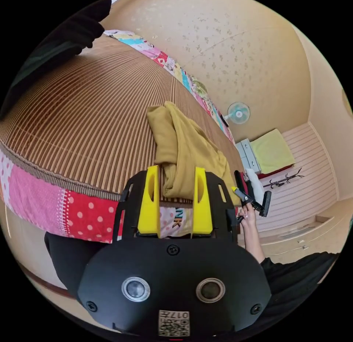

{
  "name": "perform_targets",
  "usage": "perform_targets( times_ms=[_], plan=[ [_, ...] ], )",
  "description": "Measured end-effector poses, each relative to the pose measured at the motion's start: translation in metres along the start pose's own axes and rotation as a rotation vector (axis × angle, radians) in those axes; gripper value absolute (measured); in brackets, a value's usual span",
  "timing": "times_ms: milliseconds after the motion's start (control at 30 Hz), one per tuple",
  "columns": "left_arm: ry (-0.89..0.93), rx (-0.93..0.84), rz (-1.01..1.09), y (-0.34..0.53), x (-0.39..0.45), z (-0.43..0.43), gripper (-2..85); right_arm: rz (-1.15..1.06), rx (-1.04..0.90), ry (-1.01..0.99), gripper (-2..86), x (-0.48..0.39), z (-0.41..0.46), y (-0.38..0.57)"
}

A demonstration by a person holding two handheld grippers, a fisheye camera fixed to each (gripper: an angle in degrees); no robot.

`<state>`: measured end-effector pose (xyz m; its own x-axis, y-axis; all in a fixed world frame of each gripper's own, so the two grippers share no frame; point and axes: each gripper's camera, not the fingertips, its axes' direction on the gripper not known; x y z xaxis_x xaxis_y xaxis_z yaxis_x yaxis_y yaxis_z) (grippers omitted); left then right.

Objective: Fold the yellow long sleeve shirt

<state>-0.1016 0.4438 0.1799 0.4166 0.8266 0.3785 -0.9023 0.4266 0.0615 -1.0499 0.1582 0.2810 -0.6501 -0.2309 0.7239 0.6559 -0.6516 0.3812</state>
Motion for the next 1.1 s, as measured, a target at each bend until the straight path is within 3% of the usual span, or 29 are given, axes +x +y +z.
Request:
perform_targets(
  times_ms=[33, 167, 300, 500, 667, 833, 967, 1100],
  plan=[
    [-0.012, -0.086, 0.01, 0.0, 0.004, 0.012, 7.1, -0.004, 0.028, 0.005, 4.8, -0.004, -0.005, 0.009],
    [-0.068, -0.088, 0.053, 0.012, 0.012, 0.011, 4.4, -0.032, 0.144, 0.064, 4.2, -0.014, -0.031, 0.043],
    [0.023, -0.057, -0.036, 0.029, 0.002, 0.013, 5.1, 0.069, -0.041, 0.111, 5.8, 0.022, 0.028, 0.078],
    [0.05, 0.069, -0.028, 0.058, 0.007, -0.011, 10.0, 0.065, 0.215, 0.017, 7.4, 0.009, -0.014, 0.114],
    [0.025, 0.213, 0.037, 0.072, 0.011, -0.019, 10.2, -0.141, 0.113, -0.116, 7.9, -0.061, 0.037, 0.071],
    [0.085, 0.33, 0.08, 0.069, 0.018, -0.008, 10.4, -0.478, -0.116, -0.107, 9.7, -0.174, 0.166, 0.037],
    [-0.053, 0.335, 0.211, 0.074, 0.032, 0.002, 10.6, -0.525, -0.201, -0.111, 9.2, -0.202, 0.237, 0.033],
    [0.019, 0.363, 0.169, 0.079, 0.02, 0.0, 10.3, -0.501, -0.32, -0.037, 5.3, -0.206, 0.295, 0.039]
  ],
)
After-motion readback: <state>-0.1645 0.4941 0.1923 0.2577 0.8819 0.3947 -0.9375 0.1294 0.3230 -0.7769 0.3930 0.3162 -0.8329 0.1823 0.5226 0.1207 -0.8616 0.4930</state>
